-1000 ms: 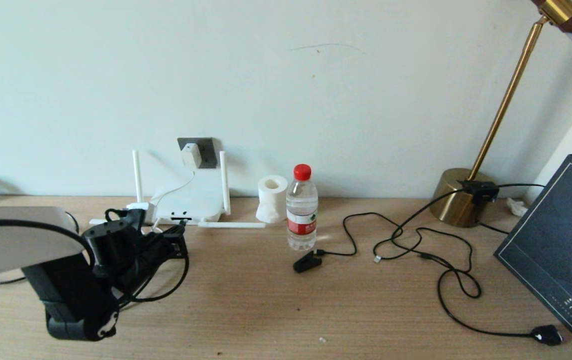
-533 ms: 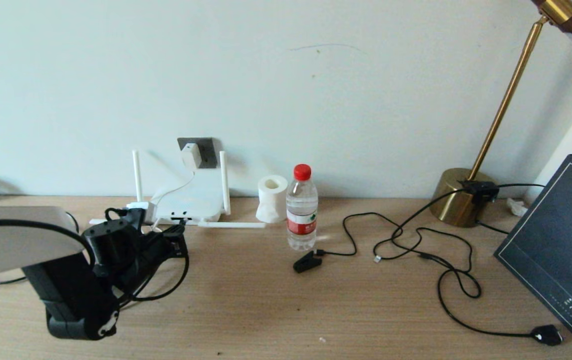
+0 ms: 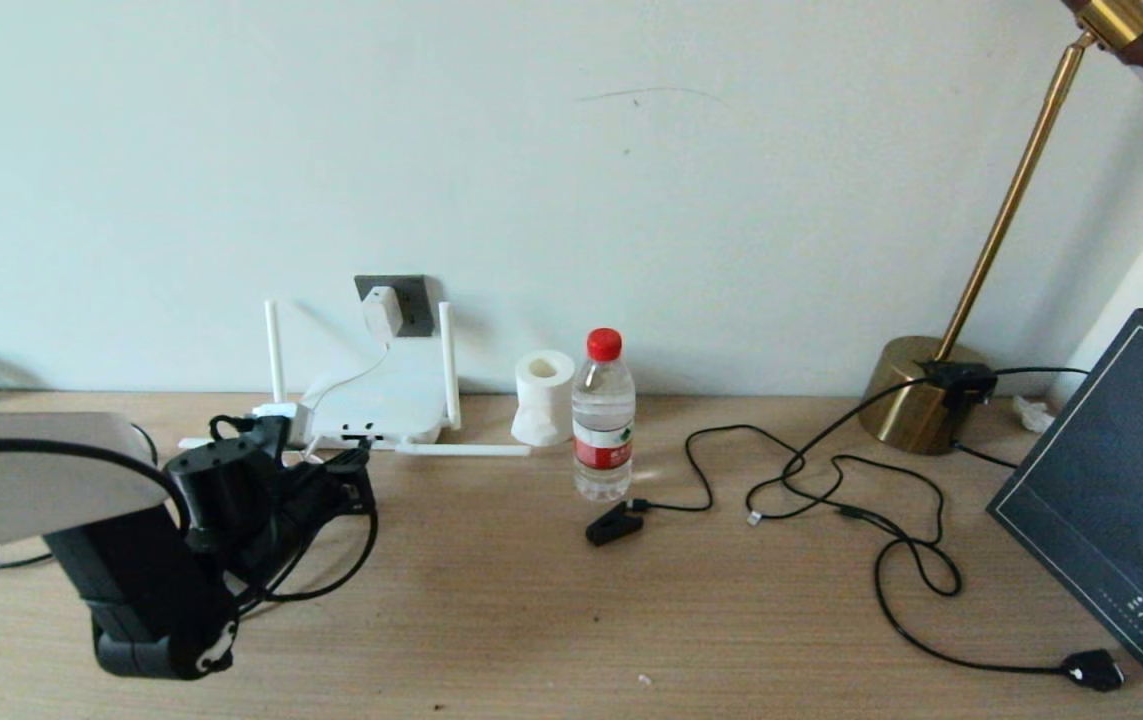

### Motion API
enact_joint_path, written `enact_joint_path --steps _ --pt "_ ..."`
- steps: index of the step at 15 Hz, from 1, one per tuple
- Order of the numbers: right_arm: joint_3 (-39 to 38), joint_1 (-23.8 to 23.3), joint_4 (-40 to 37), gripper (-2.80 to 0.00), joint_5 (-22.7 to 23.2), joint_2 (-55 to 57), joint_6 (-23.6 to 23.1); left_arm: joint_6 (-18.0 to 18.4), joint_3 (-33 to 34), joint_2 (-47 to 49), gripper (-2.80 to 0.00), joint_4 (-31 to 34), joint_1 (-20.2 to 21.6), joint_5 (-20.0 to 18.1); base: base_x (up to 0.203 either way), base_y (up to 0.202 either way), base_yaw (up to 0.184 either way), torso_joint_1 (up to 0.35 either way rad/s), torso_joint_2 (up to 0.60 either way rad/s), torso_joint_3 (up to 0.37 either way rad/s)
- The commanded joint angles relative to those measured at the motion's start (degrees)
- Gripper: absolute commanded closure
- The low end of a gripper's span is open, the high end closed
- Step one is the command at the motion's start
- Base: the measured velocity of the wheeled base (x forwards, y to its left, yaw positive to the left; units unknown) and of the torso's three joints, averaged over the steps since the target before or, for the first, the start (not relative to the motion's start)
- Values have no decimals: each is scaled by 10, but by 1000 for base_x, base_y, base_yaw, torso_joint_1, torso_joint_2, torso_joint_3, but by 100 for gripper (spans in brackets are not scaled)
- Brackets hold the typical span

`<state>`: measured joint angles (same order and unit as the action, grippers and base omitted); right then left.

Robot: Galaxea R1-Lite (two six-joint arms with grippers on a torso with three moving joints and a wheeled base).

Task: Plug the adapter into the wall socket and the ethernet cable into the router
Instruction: Plug cable into router interface

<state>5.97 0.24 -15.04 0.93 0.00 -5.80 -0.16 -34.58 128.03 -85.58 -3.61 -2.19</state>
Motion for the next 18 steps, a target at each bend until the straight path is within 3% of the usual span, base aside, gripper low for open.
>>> enact_joint_path --steps 1,18 --pt "0 0 -1 0 0 1 0 0 -3 -1 0 -5 0 0 0 0 0 0 0 0" --pt "0 0 -1 0 0 1 0 0 -15 6 0 8 0 0 0 0 0 0 0 0"
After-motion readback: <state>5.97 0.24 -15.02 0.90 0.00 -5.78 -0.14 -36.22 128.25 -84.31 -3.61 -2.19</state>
